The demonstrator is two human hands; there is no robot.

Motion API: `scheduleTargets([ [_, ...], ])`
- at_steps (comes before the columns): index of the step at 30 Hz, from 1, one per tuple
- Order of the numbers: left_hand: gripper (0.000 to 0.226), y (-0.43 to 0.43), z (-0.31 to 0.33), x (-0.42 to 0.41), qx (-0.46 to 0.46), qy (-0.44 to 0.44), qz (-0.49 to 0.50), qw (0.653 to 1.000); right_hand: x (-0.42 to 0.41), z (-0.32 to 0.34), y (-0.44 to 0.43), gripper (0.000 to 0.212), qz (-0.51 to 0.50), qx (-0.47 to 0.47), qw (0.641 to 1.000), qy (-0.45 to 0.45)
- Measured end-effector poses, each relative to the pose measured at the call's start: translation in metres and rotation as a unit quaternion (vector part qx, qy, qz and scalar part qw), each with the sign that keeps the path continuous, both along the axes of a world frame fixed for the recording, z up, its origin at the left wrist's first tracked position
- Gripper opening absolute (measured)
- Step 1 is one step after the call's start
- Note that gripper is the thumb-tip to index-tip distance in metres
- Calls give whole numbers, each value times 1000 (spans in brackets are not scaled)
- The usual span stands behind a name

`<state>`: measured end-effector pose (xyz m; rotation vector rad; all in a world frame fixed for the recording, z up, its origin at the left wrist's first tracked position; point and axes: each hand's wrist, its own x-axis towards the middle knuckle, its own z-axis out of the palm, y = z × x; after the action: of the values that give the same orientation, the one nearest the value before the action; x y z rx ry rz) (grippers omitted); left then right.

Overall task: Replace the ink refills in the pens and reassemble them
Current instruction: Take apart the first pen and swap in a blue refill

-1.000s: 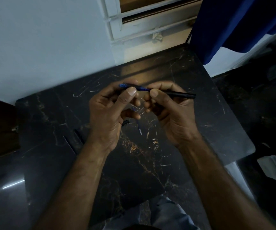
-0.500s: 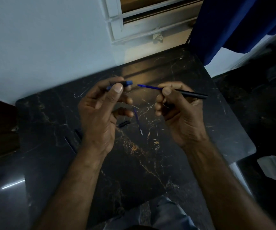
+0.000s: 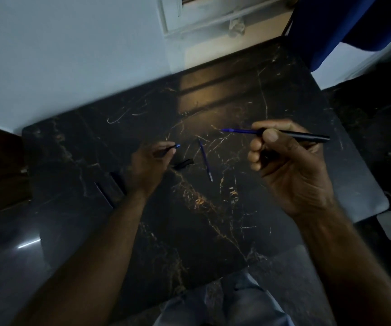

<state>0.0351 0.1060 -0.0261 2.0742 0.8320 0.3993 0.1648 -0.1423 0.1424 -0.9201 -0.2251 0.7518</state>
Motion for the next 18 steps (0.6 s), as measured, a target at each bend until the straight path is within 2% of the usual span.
scheduleTargets([
  [4, 17, -3, -30, 7, 82, 0, -35, 996, -6, -9, -8, 18, 6, -17, 1000, 13],
  [9, 18, -5, -32, 13, 149, 17, -81, 985, -7, -16, -10, 18, 9, -29, 999, 26],
  [18, 24, -4, -24, 15, 142, 46, -82, 985, -7, -19, 4, 18, 17, -27, 999, 28],
])
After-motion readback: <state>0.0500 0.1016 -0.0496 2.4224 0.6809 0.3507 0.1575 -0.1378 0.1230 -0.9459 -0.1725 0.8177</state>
